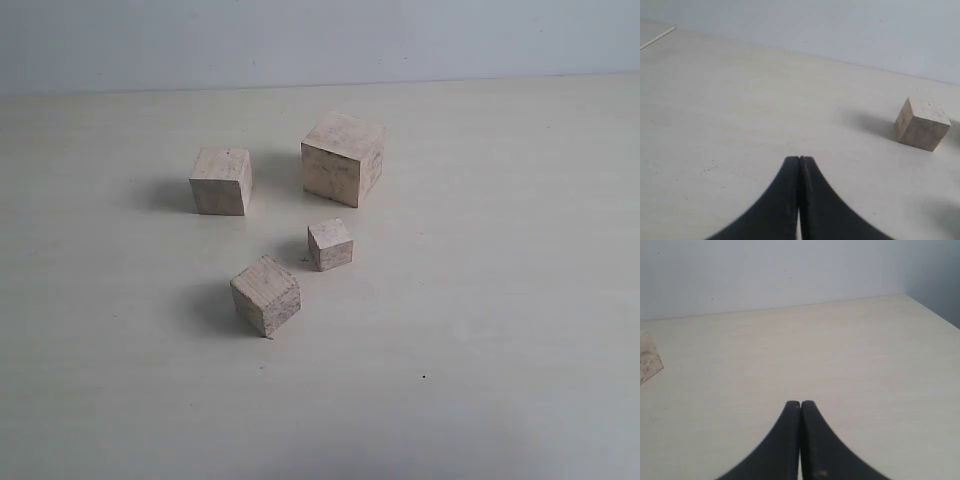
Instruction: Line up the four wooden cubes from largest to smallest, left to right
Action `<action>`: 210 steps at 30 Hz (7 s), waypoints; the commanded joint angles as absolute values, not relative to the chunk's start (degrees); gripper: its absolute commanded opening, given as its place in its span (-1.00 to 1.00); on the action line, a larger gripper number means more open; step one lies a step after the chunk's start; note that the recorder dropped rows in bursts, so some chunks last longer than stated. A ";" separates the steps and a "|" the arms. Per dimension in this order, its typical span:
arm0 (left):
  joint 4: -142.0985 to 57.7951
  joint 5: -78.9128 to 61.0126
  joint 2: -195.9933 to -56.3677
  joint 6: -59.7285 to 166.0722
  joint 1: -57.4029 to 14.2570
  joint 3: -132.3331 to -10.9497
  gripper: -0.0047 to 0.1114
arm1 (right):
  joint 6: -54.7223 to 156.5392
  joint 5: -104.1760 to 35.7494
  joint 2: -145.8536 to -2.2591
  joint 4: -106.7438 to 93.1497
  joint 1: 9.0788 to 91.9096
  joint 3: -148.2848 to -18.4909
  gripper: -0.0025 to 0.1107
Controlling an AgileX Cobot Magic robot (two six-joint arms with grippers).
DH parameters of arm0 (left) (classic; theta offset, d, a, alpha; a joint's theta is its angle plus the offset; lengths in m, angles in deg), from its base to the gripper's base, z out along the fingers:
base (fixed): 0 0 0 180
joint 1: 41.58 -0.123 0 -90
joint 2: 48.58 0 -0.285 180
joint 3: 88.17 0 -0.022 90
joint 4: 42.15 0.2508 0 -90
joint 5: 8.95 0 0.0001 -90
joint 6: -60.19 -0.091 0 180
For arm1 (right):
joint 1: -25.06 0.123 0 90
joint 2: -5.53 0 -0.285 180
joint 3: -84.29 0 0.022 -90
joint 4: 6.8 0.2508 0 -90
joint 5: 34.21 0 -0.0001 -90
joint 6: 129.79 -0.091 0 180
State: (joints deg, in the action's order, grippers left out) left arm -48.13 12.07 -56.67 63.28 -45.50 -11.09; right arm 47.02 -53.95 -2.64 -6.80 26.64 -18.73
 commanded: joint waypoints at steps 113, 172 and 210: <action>-47.92 11.67 -56.37 63.26 -45.54 -10.95 -0.92 | 166.89 -72.31 -129.10 78.49 45.74 -105.96 0.89; -47.92 11.67 -56.37 63.26 -45.54 -10.95 -0.92 | 152.87 -86.11 -128.71 69.48 66.05 -113.57 -0.96; -47.92 11.67 -56.37 63.26 -45.54 -10.95 -0.92 | 146.12 -84.09 -138.97 50.75 65.07 -119.41 -0.90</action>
